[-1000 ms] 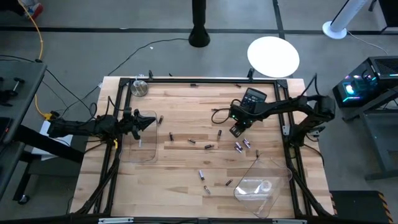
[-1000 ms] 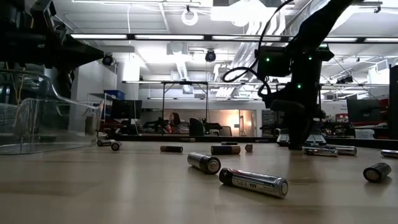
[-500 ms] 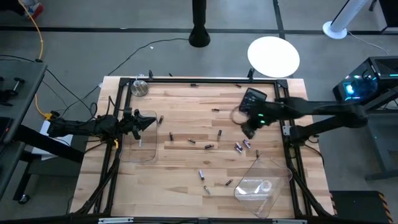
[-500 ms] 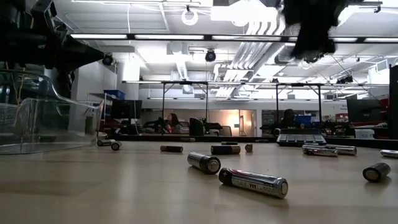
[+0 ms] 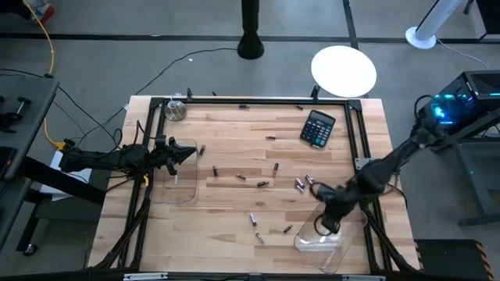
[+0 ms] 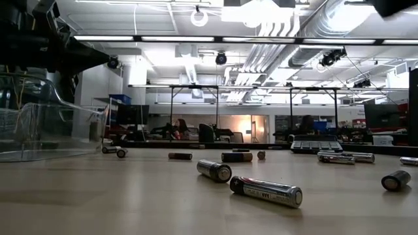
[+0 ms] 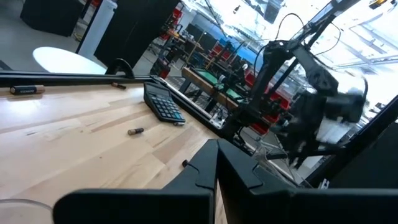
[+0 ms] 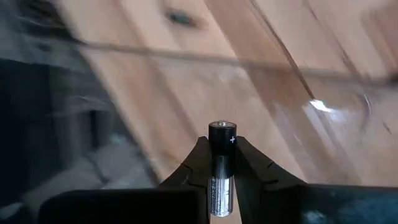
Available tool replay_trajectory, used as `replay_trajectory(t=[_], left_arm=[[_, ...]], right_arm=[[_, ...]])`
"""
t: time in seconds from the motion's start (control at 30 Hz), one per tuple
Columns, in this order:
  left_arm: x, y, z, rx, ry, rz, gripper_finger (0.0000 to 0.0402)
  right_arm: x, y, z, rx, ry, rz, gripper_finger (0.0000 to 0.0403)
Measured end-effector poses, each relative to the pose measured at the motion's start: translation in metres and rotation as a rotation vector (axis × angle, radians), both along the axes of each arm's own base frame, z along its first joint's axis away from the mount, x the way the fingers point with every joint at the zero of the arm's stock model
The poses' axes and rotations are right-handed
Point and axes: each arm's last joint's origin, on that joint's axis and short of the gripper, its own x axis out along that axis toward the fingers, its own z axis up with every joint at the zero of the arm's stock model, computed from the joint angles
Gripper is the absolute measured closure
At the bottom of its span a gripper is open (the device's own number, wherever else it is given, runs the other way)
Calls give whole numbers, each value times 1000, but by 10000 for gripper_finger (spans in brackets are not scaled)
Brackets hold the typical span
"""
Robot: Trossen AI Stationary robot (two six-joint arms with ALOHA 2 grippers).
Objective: Sort batteries
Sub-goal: Put the silver battery into the right transparent bin, then move the right transparent bin to the center of the table
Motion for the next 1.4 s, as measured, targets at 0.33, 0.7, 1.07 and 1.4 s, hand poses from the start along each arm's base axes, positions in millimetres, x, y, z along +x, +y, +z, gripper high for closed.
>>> replay_trajectory(t=[0.33, 0.7, 1.07, 1.4], left_arm=[[0, 0, 0, 0, 0, 0, 401], [0, 0, 0, 0, 0, 0, 401], [0, 0, 0, 0, 0, 0, 401], [0, 0, 0, 0, 0, 0, 401]], right_arm=[[5, 11, -34, -35, 164, 15, 316], [-9, -2, -19, -25, 218, 4, 269], [-35, -33, 49, -184, 146, -148, 268], [-33, -46, 21, -201, 246, -109, 268]])
